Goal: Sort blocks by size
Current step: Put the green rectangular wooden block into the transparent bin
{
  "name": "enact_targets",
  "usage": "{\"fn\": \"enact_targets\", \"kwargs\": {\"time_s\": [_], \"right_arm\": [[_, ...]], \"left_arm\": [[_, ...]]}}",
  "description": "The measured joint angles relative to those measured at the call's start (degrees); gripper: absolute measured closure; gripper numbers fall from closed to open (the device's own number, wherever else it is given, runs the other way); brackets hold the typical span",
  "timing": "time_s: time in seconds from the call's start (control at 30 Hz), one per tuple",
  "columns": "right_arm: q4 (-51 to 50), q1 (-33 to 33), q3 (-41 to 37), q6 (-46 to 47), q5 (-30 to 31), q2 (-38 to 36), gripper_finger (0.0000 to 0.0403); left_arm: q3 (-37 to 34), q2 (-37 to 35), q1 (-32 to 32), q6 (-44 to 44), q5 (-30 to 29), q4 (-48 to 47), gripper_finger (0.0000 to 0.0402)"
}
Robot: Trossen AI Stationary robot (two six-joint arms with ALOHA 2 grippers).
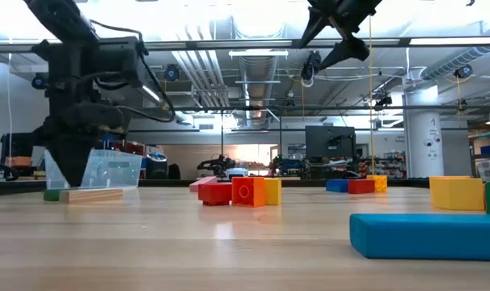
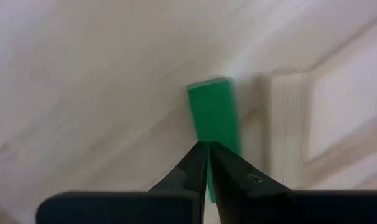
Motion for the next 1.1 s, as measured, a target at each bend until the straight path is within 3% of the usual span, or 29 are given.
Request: {"fn": "enact_targets", "kwargs": {"time_s": [0.23,0.57,0.7,0.87,1.1], "right_arm": [[-0.06,0.02,-0.19,0.23,0.0,0.32,0.0053],[-0.06,0.02,-0.35,0.23,-0.01,0.44,0.0053],[-0.06,0.02,-0.35,0.23,0.0,0.44,0.0053],[-0.05,0.02,-0.36,0.23,-0.02,0.46,0.0053],[-0.05,0.02,-0.37,0.24,-0.02,0.46,0.0053]], "left_arm": [[2.92,-0.93,0.0,-2.89,-0.28,-0.88,0.0374],[1.61,1.84,-0.02,-5.72,-0.78,-0.93,0.0229],[0.36,2.68,-0.02,-5.42,-0.78,1.39,0.0194],[-1.17,4.03,-0.02,-4.42,-0.78,4.42,0.0189],[-2.62,6.18,-0.02,-2.52,-0.95,6.36,0.0221]]}}
